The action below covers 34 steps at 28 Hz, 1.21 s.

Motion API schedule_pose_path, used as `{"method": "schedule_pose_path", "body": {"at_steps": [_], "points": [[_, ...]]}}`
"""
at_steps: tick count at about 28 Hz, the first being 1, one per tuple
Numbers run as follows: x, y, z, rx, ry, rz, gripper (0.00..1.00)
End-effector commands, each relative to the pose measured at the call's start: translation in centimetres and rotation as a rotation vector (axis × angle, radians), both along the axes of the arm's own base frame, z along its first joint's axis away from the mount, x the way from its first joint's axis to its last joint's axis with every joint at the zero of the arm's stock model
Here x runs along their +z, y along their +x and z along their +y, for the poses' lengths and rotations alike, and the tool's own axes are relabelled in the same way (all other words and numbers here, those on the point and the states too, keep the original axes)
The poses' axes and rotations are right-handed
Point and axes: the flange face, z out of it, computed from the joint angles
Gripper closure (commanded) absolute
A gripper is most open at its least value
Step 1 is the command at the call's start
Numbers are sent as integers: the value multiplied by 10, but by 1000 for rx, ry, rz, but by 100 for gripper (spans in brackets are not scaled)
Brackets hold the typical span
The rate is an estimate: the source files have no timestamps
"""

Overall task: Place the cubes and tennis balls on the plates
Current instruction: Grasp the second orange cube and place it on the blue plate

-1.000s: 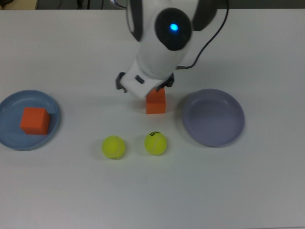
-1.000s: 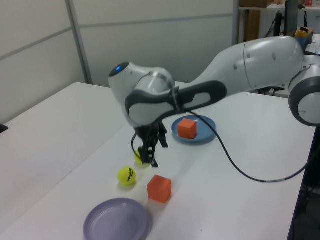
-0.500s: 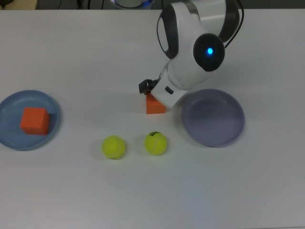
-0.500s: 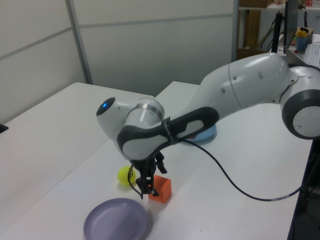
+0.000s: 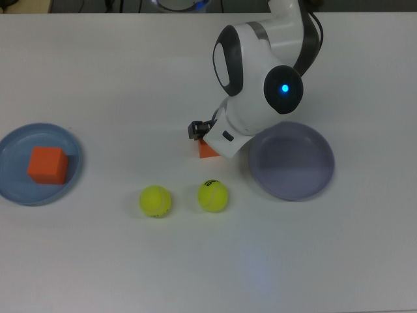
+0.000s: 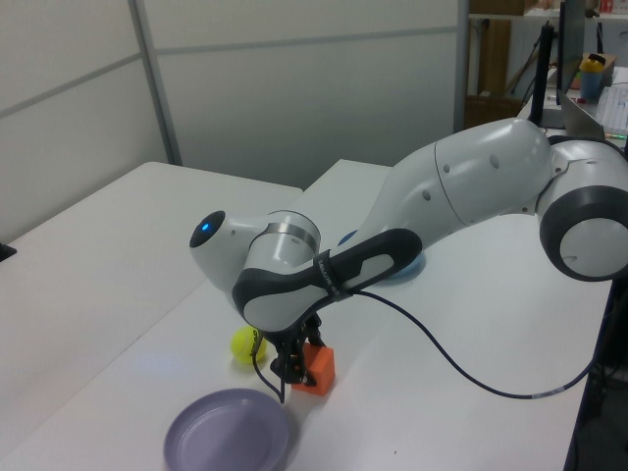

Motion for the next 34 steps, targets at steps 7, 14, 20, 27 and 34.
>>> {"method": "schedule_pose_path", "body": {"at_steps": [7, 14, 20, 27, 34], "points": [[81, 44, -88, -166, 72, -149, 100], [103, 74, -225, -315, 67, -258, 100], [105, 92, -317, -391, 68, -418, 100], [99, 88, -395, -395, 42, -434, 100], [86, 84, -442, -378, -7, -442, 96]]}}
